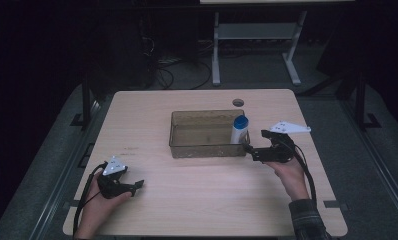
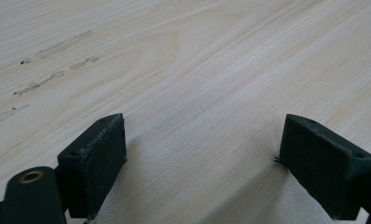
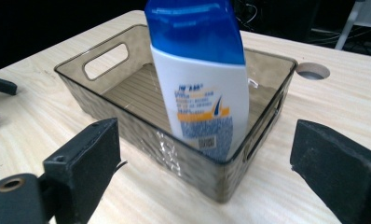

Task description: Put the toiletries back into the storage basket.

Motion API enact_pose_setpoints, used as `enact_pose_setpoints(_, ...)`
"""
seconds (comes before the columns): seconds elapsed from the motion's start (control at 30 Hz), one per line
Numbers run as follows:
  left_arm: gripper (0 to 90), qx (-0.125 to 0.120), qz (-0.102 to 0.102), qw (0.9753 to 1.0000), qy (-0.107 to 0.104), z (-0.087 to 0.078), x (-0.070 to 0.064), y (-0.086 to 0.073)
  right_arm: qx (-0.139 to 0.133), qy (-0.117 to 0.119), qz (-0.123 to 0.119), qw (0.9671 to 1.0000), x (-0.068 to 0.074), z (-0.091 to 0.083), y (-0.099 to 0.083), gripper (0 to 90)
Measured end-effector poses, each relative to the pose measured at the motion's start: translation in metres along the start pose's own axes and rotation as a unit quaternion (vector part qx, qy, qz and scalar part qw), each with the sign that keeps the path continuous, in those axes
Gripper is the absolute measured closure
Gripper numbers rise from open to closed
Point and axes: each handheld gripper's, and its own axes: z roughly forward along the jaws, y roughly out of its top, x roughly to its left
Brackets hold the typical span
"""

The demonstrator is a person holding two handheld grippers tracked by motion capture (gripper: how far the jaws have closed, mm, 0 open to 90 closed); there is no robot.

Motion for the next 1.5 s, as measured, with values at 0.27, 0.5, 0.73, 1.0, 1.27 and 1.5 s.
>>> enact_pose_setpoints(0.27,13.3,-0.001,0.000,1.0000,0.000,0.000,0.000,0.000,0.008,-0.006,0.008,0.9999,-0.001,-0.013,-0.021,5.8)
enact_pose_setpoints(0.5,13.3,-0.001,0.000,1.0000,0.000,0.000,0.000,0.000,0.015,-0.013,0.019,0.9996,-0.003,-0.025,-0.034,4.1)
enact_pose_setpoints(0.73,13.3,0.001,0.002,1.0000,0.000,0.000,0.000,0.000,0.024,-0.024,0.023,0.9992,-0.003,-0.037,-0.051,3.0)
enact_pose_setpoints(1.0,13.3,0.000,0.001,1.0000,0.000,0.000,0.000,0.000,0.038,-0.036,0.031,0.9981,-0.007,-0.048,-0.071,3.0)
enact_pose_setpoints(1.27,13.3,0.000,0.001,1.0000,0.000,0.000,0.000,0.000,0.066,-0.052,0.037,0.9958,-0.012,-0.051,-0.092,2.9)
enact_pose_setpoints(1.5,13.3,0.000,0.000,1.0000,0.000,0.000,0.000,0.000,0.099,-0.069,0.025,0.9924,-0.012,-0.054,-0.109,2.7)
